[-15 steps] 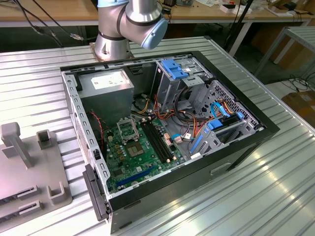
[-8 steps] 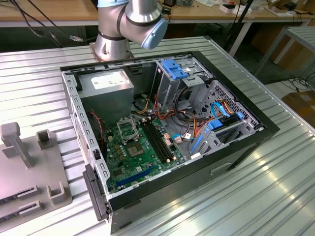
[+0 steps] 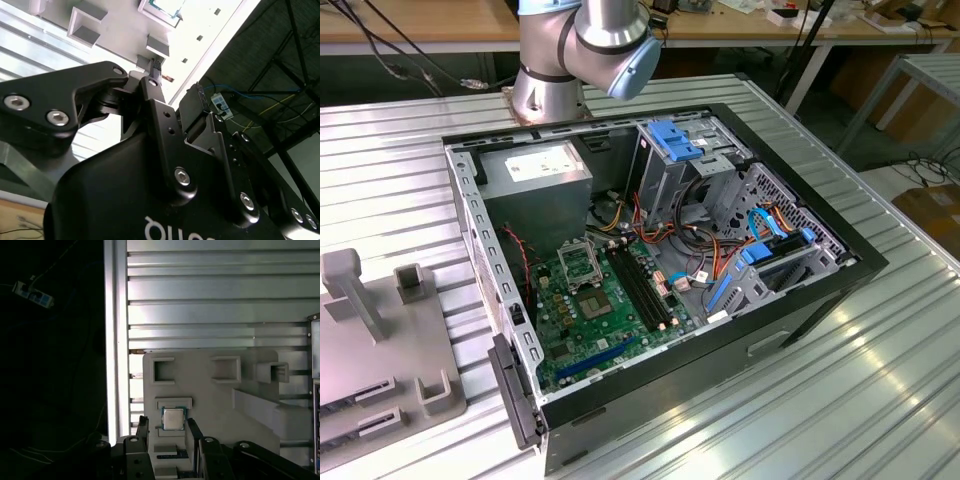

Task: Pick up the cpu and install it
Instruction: 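Reach for the cpu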

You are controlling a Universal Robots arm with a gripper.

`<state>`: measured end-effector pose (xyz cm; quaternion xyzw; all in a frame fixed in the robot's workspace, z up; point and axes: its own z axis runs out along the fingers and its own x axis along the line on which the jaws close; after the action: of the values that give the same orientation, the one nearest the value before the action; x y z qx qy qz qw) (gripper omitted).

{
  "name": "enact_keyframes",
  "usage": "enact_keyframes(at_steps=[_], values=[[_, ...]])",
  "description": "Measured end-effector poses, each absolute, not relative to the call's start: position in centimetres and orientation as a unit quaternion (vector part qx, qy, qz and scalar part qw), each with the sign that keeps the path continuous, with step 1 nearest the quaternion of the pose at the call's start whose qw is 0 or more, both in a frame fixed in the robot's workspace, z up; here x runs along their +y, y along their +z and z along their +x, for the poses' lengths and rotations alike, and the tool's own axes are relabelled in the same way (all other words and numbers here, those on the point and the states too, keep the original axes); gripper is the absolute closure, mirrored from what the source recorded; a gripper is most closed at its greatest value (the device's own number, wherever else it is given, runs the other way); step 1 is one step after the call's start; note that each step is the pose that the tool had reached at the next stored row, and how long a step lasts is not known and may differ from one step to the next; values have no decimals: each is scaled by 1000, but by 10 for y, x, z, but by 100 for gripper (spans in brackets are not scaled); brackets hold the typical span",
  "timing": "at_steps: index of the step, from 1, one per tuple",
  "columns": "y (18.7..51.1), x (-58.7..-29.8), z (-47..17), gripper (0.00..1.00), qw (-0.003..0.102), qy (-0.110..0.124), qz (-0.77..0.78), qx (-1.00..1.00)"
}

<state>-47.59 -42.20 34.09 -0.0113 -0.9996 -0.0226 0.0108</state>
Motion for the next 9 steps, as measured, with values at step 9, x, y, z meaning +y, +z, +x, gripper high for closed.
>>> enact_keyframes(at_steps=[9], values=[[341,-422,-476,56,11,-23,-11,-1000]])
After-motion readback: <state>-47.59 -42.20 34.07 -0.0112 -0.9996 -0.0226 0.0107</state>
